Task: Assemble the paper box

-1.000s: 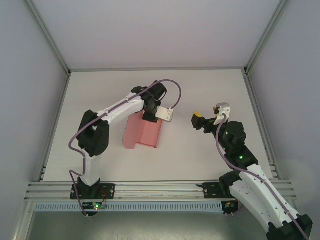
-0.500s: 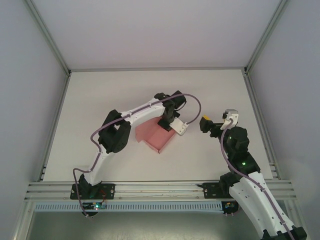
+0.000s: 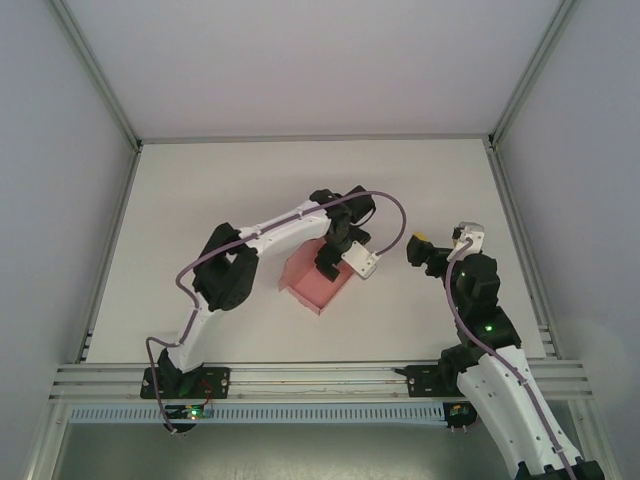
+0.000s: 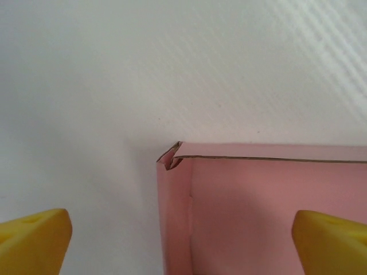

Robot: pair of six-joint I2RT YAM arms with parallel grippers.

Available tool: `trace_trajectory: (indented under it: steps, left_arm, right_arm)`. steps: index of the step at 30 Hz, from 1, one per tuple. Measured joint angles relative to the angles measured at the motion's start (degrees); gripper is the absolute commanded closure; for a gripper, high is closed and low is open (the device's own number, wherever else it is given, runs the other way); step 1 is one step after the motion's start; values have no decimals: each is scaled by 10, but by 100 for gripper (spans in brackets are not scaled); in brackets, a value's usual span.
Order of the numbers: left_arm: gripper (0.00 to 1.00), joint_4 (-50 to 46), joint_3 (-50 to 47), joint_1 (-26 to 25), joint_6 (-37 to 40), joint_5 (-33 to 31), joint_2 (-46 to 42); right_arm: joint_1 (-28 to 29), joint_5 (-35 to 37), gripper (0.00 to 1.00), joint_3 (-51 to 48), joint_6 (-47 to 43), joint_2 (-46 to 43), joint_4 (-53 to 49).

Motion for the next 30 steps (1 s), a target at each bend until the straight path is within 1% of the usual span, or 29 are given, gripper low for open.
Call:
trace_trajectory:
  steps: [2, 5, 7, 10, 11, 14, 16, 17, 18, 20, 21, 23, 24, 26, 30]
  left_arm:
    - [0, 14, -16, 0, -20, 14, -35]
    - [0, 59, -29, 2, -82, 33, -90]
    - [0, 104, -36, 6, -145, 47, -128]
    - [0, 191, -72, 16, -264, 40, -192]
    - [0, 226, -95, 19, -306, 25, -217]
    - [0, 342, -187, 27, -449, -67, -297]
    - [0, 401, -256, 42, -552, -141, -353]
    - [0, 419, -285, 55, -601, -170, -376]
    - [0, 433, -321, 77, -668, -205, -405]
    - [0, 436, -378, 137, -796, -255, -450]
    - [0, 432, -406, 176, -865, -277, -469]
    - [0, 416, -453, 247, -973, -308, -488]
    - [0, 406, -473, 270, -1011, -318, -490]
    - [0, 379, -508, 288, -1071, -330, -487]
    - [0, 332, -532, 284, -1128, -331, -471]
  right_arm:
    - [-4, 2, 2, 1, 0, 12, -8]
    - [-7, -3, 2, 12, -5, 40, -28]
    - [-7, -12, 3, 33, -13, 69, -44]
    - [-7, -51, 7, 68, -33, 123, -52]
    - [-1, -64, 8, 78, -39, 145, -51]
    - [40, -82, 9, 105, -57, 221, -49]
    - [93, -88, 12, 129, -75, 292, -45]
    - [115, -92, 14, 139, -83, 323, -43]
    - [137, -98, 14, 153, -93, 362, -41]
    - [171, -107, 16, 175, -111, 424, -35]
    - [187, -111, 18, 188, -118, 456, -32]
    - [209, -115, 20, 215, -130, 515, -29]
    - [216, -117, 22, 230, -133, 542, -28]
    - [225, -117, 28, 259, -139, 591, -24]
    - [242, -109, 55, 308, -145, 665, -22]
